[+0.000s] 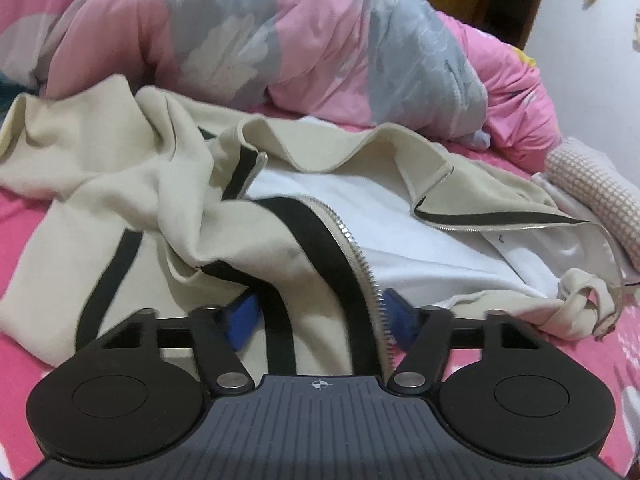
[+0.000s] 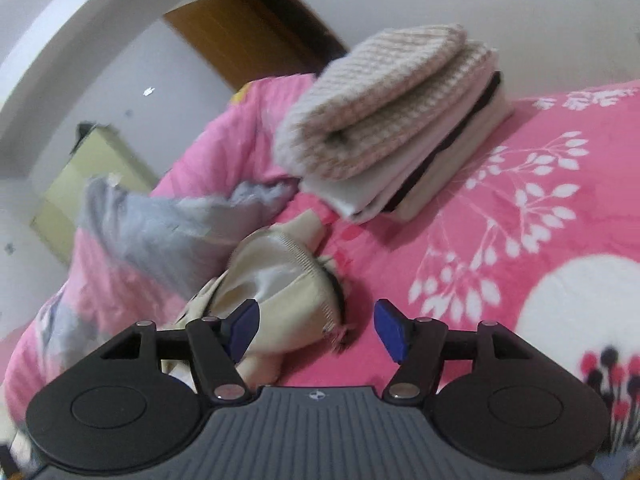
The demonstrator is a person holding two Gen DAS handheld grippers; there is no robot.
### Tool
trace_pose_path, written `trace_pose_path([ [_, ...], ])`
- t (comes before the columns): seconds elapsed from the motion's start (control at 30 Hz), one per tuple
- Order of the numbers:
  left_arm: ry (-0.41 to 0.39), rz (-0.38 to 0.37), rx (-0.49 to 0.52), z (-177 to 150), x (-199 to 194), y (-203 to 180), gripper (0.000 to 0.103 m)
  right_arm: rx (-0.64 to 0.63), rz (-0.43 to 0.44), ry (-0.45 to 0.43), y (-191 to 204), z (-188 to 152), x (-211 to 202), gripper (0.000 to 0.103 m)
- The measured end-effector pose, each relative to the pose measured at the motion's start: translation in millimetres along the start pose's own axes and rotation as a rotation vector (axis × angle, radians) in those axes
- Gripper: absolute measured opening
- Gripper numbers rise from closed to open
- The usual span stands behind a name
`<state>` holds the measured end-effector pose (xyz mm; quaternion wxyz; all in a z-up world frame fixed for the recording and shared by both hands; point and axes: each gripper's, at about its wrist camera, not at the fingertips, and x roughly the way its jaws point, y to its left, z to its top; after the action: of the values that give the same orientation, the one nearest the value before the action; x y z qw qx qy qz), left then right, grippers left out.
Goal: Fold clothes
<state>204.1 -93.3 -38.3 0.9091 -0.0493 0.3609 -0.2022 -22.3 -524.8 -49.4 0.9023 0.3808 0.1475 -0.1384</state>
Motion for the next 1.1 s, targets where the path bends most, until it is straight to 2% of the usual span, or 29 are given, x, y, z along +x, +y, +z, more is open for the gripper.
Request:
trace_pose_path([
  [0.03,0.000,0.009,-0.005,-0.7,-0.5,0.9,0.051,-0.015,0.020,0.011,2.8,-2.1,-3.3,0.066],
  [0.1,0.000,0.026,-0.018,-1.7,-2.6,4.8,0.028,-0.040,0.064,0.059,11.5,-13.8,-0.8,0.066],
  [0.17,-0.004,0.040,-0.038,-1.6,-7.3,11.1,0.012,-0.056,0.102,0.113,21.6,-28.0,5.7,0.066],
  [0.3,-0.063,0.058,-0.063,4.8,-37.6,36.5,0.008,-0.058,0.180,0.234,40.4,-57.0,23.1,0.066],
  [0.37,-0.099,0.066,-0.078,8.7,-59.4,52.8,0.008,-0.068,0.208,0.276,50.6,-68.0,28.1,0.066],
  [0.5,-0.210,0.134,-0.107,23.4,-103.0,90.0,0.008,-0.093,0.245,0.325,67.9,-83.0,32.4,0.066],
  [0.63,-0.301,0.241,-0.121,42.5,-147.1,124.6,0.008,-0.100,0.252,0.338,76.2,-87.9,32.1,0.066],
  [0.77,-0.377,0.377,-0.105,65.2,-169.0,154.0,0.007,-0.093,0.247,0.343,76.0,-85.4,32.2,0.066],
  [0.83,-0.391,0.419,-0.120,76.1,-169.2,169.7,0.007,-0.081,0.250,0.348,76.0,-85.1,32.3,0.066],
  [0.93,-0.312,0.430,-0.155,88.4,-150.7,199.5,0.011,-0.082,0.240,0.353,76.6,-85.0,32.9,0.066],
  [1.03,-0.204,0.393,-0.255,85.1,-134.7,220.3,0.029,-0.067,0.237,0.365,79.9,-78.9,35.4,0.066],
  [1.1,-0.209,0.393,-0.297,75.4,-136.2,225.0,0.050,-0.081,0.258,0.324,91.3,-62.6,35.8,0.066],
])
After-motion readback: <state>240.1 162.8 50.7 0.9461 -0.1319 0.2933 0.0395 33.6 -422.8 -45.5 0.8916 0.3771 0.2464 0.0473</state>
